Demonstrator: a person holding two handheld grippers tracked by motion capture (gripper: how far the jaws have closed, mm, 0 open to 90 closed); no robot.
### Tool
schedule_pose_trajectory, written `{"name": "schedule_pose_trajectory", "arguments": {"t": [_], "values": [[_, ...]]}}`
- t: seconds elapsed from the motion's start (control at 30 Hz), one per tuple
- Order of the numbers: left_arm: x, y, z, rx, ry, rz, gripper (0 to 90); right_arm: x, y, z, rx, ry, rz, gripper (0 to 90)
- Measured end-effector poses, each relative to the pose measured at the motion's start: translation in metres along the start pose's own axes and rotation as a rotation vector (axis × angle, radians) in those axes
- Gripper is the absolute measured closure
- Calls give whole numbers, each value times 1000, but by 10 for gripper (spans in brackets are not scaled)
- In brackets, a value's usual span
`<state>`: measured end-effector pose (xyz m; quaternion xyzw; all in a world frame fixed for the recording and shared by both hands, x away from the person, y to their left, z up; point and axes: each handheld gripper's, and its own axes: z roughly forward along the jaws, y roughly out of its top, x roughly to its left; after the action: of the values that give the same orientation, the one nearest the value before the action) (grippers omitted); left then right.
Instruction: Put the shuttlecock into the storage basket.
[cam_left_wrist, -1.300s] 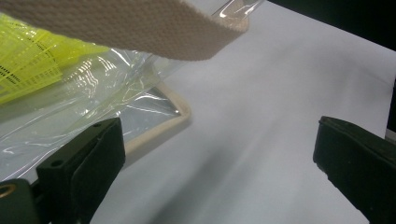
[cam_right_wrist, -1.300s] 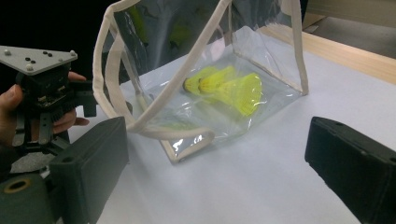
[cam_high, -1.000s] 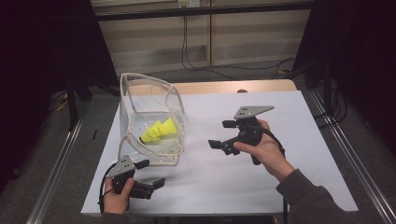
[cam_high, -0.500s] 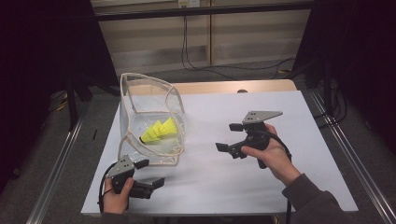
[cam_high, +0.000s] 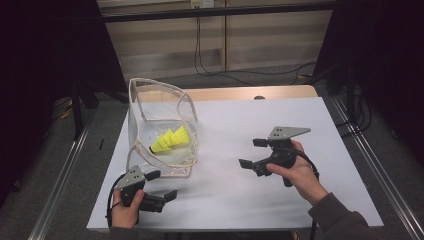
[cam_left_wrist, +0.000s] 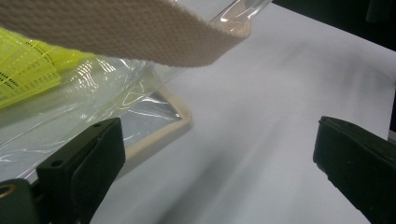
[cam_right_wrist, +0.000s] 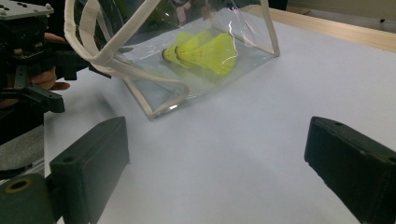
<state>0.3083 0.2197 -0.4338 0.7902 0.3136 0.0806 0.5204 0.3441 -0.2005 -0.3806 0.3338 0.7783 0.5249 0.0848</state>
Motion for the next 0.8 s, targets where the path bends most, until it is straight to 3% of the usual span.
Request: {"name": "schedule_pose_trajectory", "arguments": {"t": [0.8], "values": [[1,-1,2,10,0,-1,23,-19,-34,-29,-10,-51,22,61]]}}
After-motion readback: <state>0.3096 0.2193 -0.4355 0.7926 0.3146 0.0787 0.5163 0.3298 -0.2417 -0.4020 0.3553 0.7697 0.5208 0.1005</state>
